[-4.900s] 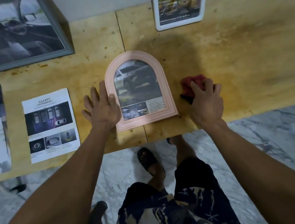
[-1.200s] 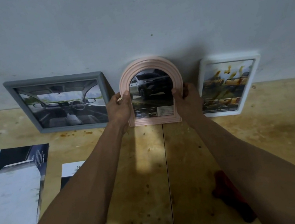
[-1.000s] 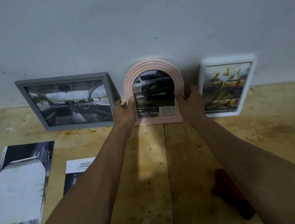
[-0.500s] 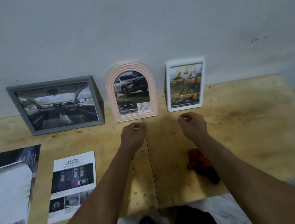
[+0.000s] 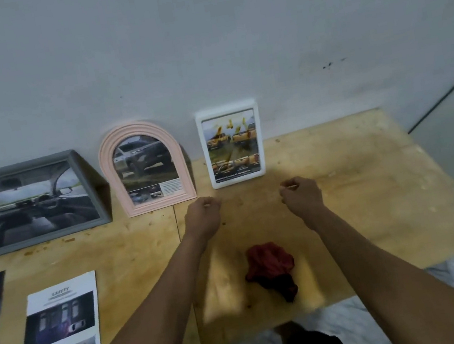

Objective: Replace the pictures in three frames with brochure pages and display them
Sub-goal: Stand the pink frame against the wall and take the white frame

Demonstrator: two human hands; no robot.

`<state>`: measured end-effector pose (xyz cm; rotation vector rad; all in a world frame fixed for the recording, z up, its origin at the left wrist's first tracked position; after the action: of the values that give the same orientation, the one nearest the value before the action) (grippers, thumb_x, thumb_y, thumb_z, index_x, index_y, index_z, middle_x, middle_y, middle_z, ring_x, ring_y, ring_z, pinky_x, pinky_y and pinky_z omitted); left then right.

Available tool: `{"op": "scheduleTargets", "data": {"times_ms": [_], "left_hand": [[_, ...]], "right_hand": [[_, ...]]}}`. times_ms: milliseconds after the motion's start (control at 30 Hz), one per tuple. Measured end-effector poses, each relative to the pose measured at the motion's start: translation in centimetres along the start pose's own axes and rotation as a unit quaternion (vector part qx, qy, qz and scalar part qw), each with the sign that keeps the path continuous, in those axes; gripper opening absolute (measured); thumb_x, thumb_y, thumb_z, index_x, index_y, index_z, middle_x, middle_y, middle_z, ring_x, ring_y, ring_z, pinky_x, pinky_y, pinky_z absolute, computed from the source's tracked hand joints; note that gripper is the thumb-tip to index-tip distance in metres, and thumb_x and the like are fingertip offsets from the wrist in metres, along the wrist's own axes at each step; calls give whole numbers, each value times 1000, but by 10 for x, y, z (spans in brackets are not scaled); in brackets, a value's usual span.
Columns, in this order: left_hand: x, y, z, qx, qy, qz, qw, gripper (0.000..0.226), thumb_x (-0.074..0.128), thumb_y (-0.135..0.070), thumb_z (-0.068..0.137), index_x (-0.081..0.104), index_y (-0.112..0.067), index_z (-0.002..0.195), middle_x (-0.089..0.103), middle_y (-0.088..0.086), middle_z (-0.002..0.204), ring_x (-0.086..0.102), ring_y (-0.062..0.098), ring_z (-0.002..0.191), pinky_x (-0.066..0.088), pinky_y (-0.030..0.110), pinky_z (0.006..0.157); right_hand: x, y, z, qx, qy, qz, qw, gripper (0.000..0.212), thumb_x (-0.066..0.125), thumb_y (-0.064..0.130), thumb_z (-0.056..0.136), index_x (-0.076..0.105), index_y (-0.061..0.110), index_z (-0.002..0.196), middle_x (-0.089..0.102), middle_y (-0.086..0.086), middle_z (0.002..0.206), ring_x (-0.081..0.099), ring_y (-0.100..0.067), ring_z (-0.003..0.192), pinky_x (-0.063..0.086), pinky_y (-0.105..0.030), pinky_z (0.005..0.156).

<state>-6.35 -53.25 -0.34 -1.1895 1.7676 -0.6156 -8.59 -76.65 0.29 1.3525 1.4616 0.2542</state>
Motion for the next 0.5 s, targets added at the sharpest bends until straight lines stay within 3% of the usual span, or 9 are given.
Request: {"op": "scheduleTargets", "data": {"times_ms": [67,167,233,400,500], "left_hand": [[11,-15,18,-8,-24,-12,1000,24,56,-37,99,66,-18,110,67,7,112,64,27,101,56,49,91],[25,-31,52,-34,-68,-12,997,43,50,-32,102,52,-12,139,58,13,135,59,34,117,51,50,100],[33,-35,73,-53,-93,-10,994,48,45,-28,103,42,-12,148,48,12,149,54,36,126,48,50,105],[39,-48,99,-87,-153,0,984,45,36,-24,106,41,-9,148,50,16,145,49,37,130,45,48,107],[40,-53,111,-77,-162,-9,984,45,33,-25,108,39,-15,151,48,14,148,46,35,133,42,47,110]], "right_hand": [[-7,6,25,1,18,1,1000,21,63,22,91,70,16,110,70,-3,100,67,-21,91,57,-44,86],[-11,13,63,-14,47,-7,999,26,60,24,93,66,19,118,69,-2,108,66,-19,96,57,-42,87],[-9,19,86,-23,63,-12,998,30,58,25,95,64,18,123,68,-4,114,65,-21,101,56,-39,89],[8,35,124,-51,113,-63,990,40,50,29,99,54,18,137,56,-7,138,53,-27,124,41,-36,104],[19,48,138,-67,133,-63,987,39,38,33,104,54,15,134,56,-9,135,52,-30,122,38,-31,98]]}}
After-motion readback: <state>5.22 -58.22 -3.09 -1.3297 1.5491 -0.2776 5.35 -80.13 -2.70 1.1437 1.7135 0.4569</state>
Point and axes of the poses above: each hand's wrist, its own z-axis towards the middle knuckle, its own x-axis out of the palm, y = z × x, the point moved 3 cm from there along z, towards the middle knuckle
